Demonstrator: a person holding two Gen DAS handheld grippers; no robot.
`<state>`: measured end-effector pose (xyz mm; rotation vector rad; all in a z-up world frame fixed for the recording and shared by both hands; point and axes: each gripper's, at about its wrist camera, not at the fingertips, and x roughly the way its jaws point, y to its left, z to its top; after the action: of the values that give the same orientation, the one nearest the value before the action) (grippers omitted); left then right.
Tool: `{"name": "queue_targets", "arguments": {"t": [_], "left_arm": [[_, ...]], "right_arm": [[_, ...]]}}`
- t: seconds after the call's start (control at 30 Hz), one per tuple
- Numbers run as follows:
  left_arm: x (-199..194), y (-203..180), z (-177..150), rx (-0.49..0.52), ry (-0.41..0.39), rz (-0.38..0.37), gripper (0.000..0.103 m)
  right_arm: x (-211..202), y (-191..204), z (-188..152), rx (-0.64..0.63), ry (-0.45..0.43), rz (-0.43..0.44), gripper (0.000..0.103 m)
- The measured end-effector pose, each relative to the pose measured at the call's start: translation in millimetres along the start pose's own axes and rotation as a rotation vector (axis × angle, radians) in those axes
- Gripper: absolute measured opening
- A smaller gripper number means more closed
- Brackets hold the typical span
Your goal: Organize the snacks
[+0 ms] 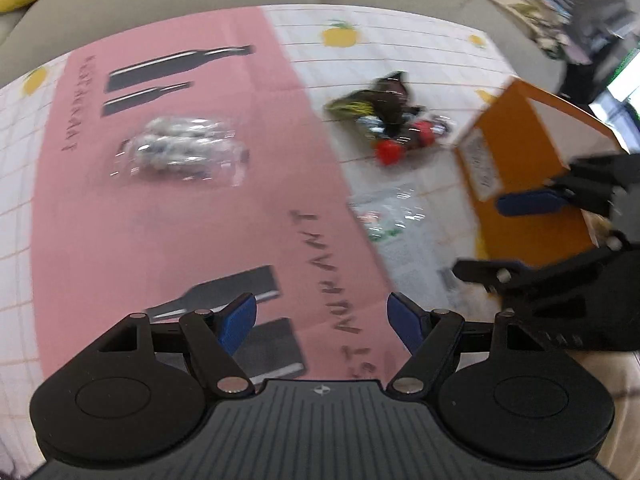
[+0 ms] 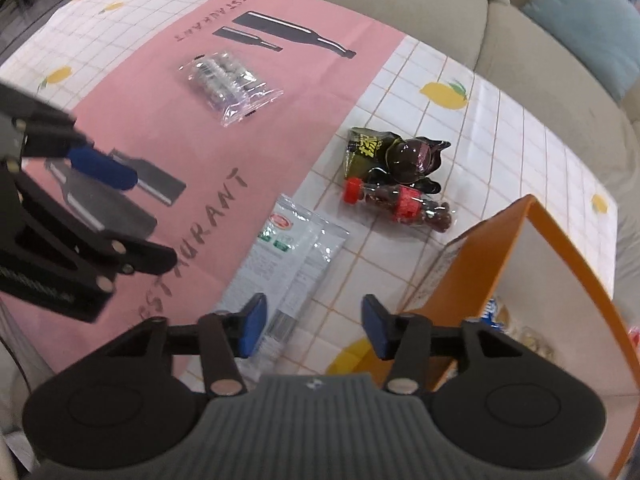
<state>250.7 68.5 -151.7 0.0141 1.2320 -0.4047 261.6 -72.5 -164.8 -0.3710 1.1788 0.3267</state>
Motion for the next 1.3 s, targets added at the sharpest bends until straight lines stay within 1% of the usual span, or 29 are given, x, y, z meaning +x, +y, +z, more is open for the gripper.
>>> {"name": "queue_targets", "arguments": {"t": [0.03, 0.13, 0.23, 0.3, 0.37, 0.4, 0.43, 0.5, 0.67, 0.77, 0.87, 0.93, 1.17, 1.23, 1.3], "left_arm": [[-1, 4, 1, -0.017, -0.006, -0.001, 0.087], [-6, 18, 1, -0.053, -0.027, 0.001, 0.087], [-11, 29, 1, -0.063, -0.05, 0.02, 0.087], [-12, 36, 0, -0.075, -0.06, 0.029, 0.087], [-12, 40, -1, -0.085, -0.064, 0.033, 0.087], [-11, 41, -1, -0.087, -0.065, 0.03, 0.087], [-11, 42, -2, -0.089, -0.066, 0.026, 0.087], [-9, 42, -3, -0.082, -0.067, 0.024, 0.087], [-7, 42, -2, -0.066, -0.073, 0.024, 0.087], [-6, 43, -1, -0.064, -0.074, 0.028, 0.087], [-5, 45, 0, -0.061, -0.072, 0.029, 0.087], [-3, 45, 1, -0.058, -0.07, 0.033, 0.087], [-3, 47, 5, -0.057, -0.09, 0.036, 0.087], [-4, 47, 7, -0.041, -0.101, 0.038, 0.087], [-3, 47, 11, -0.02, -0.11, 0.041, 0.088]], "right_arm": [[1, 1, 3, 0.024, 0.002, 0.002, 0.065], [4, 10, 9, 0.066, -0.015, 0.02, 0.063], [10, 19, 13, 0.105, -0.036, 0.003, 0.063], [21, 21, 14, 0.14, -0.012, -0.013, 0.065], [34, 17, 13, 0.196, 0.023, -0.007, 0.067], [40, 14, 13, 0.227, 0.037, -0.006, 0.072], [44, 11, 11, 0.265, 0.054, -0.007, 0.075], [52, 7, 8, 0.315, 0.073, 0.02, 0.075], [62, 9, 3, 0.332, 0.104, 0.029, 0.075], [62, 12, 3, 0.334, 0.093, 0.026, 0.075], [61, 16, 4, 0.316, 0.073, 0.022, 0.064], [59, 20, 6, 0.293, 0.054, 0.025, 0.052], [59, 23, 18, 0.236, 0.035, 0.042, 0.047], [58, 22, 22, 0.222, 0.038, 0.045, 0.046], [52, 20, 26, 0.211, 0.021, 0.046, 0.046]]}}
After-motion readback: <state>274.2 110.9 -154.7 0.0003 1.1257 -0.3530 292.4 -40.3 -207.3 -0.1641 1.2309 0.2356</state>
